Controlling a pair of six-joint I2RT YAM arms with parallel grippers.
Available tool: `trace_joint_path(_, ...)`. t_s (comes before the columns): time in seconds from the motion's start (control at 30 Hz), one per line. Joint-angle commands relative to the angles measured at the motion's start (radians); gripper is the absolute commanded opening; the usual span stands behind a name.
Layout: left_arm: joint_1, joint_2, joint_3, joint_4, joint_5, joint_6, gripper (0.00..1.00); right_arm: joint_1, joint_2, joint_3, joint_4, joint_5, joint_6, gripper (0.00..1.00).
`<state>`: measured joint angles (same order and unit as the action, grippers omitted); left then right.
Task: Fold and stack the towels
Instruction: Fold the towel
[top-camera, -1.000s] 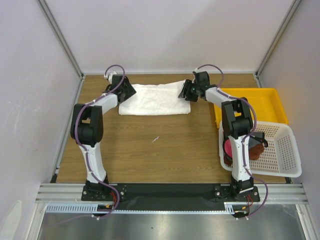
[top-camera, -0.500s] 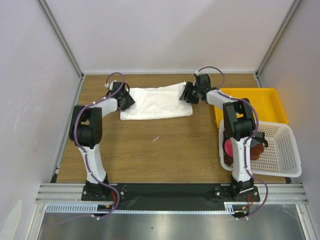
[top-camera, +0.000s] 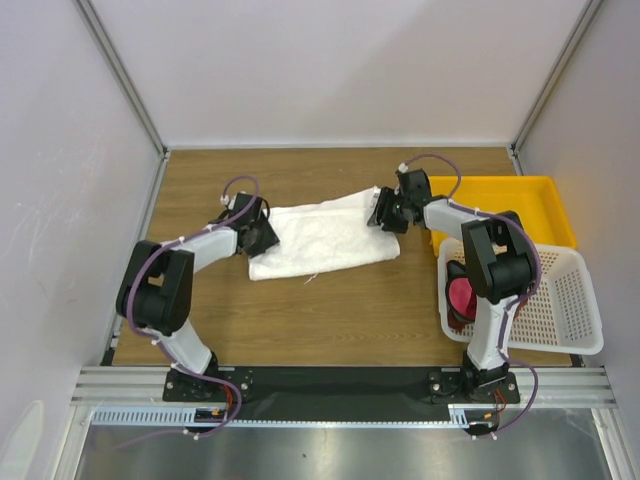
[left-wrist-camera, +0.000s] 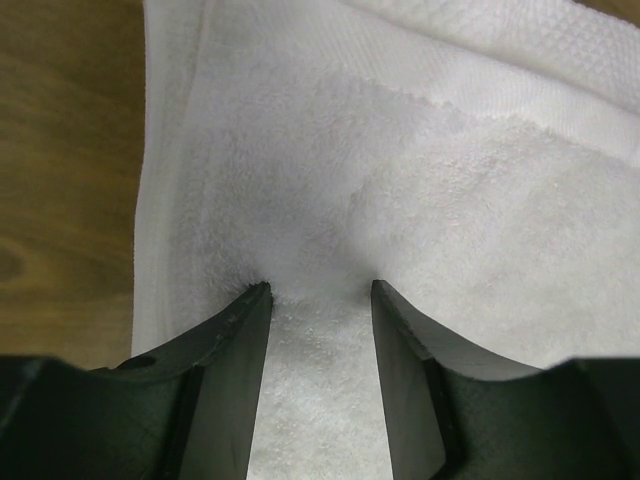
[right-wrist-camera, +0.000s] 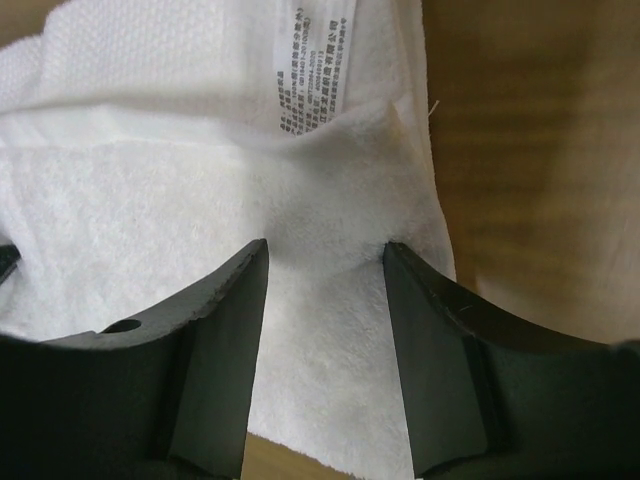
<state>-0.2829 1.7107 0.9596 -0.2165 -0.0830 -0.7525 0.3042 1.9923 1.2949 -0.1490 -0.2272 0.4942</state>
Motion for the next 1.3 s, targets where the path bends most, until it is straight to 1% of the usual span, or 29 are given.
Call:
trace_joint_path(0.0, -0.012, -0.068, -0.088, -0.146, -0.021, 0.005, 0.52, 0.052, -0.073, -0.112, -0.101, 0.025, 0.018, 0.56)
trace_joint_path(0.07, -0.012, -0.097, -0.11, -0.158, -0.04, 0.024, 0.53, 0.073, -0.125, -0.147, -0.104, 0.032, 0.024, 0.56)
trace_joint_path(0.17, -0.012, -0.152, -0.107, -0.179, -0.083, 0.056, 0.55, 0.085, -0.18, -0.209, -0.106, 0.058, 0.032, 0.57)
trace_joint_path(0.2, -0.012, -0.166, -0.101, -0.182, -0.093, 0.062, 0.55, 0.085, -0.222, -0.229, -0.109, 0.065, 0.033, 0.57)
trace_joint_path(0.27, -0.012, -0.21, -0.082, -0.182, -0.109, 0.094, 0.57, 0.088, -0.266, -0.24, -0.118, 0.075, 0.02, 0.58)
trace_joint_path(0.33, -0.012, -0.244, -0.061, -0.19, -0.124, 0.104, 0.59, 0.087, -0.337, -0.233, -0.136, 0.095, 0.007, 0.61)
trace_joint_path(0.37, -0.012, -0.281, -0.046, -0.178, -0.129, 0.12, 0.62, 0.087, -0.361, -0.23, -0.139, 0.1, -0.008, 0.63)
trace_joint_path(0.43, -0.012, -0.322, -0.033, -0.166, -0.135, 0.13, 0.67, 0.087, -0.441, -0.226, -0.139, 0.12, -0.019, 0.68)
trace_joint_path(0.47, -0.012, -0.357, -0.029, -0.15, -0.139, 0.142, 0.73, 0.087, -0.466, -0.23, -0.133, 0.127, -0.031, 0.72)
trace_joint_path(0.5, -0.012, -0.374, -0.028, -0.143, -0.141, 0.15, 0.77, 0.087, -0.492, -0.238, -0.115, 0.146, -0.037, 0.8)
trace_joint_path(0.53, -0.012, -0.387, -0.03, -0.135, -0.144, 0.153, 0.86, 0.087, -0.53, -0.255, -0.107, 0.16, -0.042, 0.84)
trace_joint_path(0.57, -0.012, -0.408, -0.025, -0.144, -0.147, 0.162, 0.88, 0.087, -0.547, -0.259, -0.103, 0.169, -0.048, 0.87)
trace_joint_path(0.6, -0.012, -0.413, -0.022, -0.156, -0.161, 0.163, 0.9, 0.085, -0.559, -0.263, -0.11, 0.19, -0.065, 0.94)
trace_joint_path(0.67, -0.012, -0.425, -0.027, -0.191, -0.169, 0.156, 0.97, 0.085, -0.573, -0.276, -0.122, 0.219, -0.081, 1.0)
trace_joint_path(0.73, -0.012, -0.438, -0.038, -0.205, -0.195, 0.145, 1.0, 0.073, -0.554, -0.282, -0.129, 0.226, -0.098, 1.0)
trace_joint_path(0.83, -0.01, -0.428, -0.045, -0.21, -0.193, 0.131, 1.0, 0.053, -0.512, -0.276, -0.133, 0.195, -0.097, 1.0)
trace_joint_path(0.9, -0.009, -0.424, -0.05, -0.187, -0.157, 0.143, 1.0, 0.053, -0.478, -0.276, -0.113, 0.163, -0.095, 1.0)
trace_joint_path(1.03, 0.013, -0.381, -0.056, -0.11, 0.023, 0.199, 1.0, 0.05, -0.435, -0.287, -0.078, 0.126, -0.075, 1.0)
trace_joint_path(1.13, 0.027, -0.352, -0.041, -0.136, 0.04, 0.225, 1.0, 0.042, -0.417, -0.321, -0.008, 0.048, -0.103, 1.0)
trace_joint_path(1.2, 0.033, -0.345, -0.051, -0.153, 0.031, 0.249, 1.0, 0.033, -0.414, -0.318, -0.009, -0.003, -0.092, 0.99)
trace_joint_path(1.27, 0.05, -0.355, -0.093, -0.135, 0.049, 0.258, 1.0, 0.027, -0.408, -0.307, -0.027, -0.003, -0.077, 0.99)
